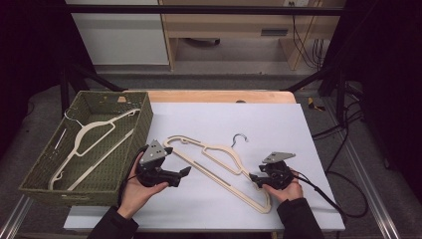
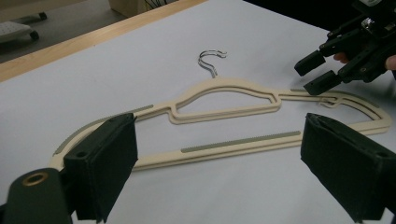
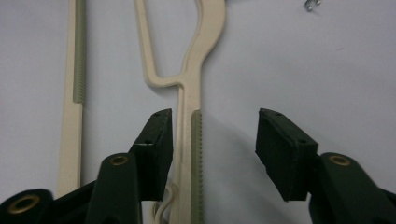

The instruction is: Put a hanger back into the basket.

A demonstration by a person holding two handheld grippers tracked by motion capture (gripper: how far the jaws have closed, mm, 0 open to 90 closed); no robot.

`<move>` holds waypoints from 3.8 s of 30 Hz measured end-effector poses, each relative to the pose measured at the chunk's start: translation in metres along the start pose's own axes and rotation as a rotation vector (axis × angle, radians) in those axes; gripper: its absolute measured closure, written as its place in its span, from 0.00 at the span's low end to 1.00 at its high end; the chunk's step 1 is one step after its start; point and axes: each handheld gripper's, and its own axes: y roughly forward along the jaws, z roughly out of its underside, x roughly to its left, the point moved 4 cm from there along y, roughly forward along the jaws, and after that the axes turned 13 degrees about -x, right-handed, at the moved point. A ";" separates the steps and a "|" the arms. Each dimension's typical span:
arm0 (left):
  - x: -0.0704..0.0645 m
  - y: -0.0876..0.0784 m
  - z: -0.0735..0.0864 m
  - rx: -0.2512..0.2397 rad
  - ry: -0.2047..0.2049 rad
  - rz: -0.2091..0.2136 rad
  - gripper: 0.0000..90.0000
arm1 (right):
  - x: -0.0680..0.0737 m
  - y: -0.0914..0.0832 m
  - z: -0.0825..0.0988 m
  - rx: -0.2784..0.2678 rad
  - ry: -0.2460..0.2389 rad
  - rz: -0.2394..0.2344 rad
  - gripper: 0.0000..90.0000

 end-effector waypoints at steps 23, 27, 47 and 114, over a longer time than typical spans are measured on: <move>0.000 0.009 0.011 0.053 -0.001 0.001 0.14 | 0.003 0.003 0.004 0.101 0.036 -0.031 0.88; 0.001 0.008 0.011 0.051 -0.003 -0.001 0.14 | 0.003 0.000 0.002 0.094 0.051 -0.048 0.89; -0.001 0.013 0.014 0.059 -0.010 0.006 0.15 | 0.008 -0.014 -0.008 0.036 0.034 -0.035 0.89; -0.007 0.120 0.013 0.283 0.433 0.116 0.83 | 0.020 -0.033 -0.028 -0.068 -0.063 -0.131 0.61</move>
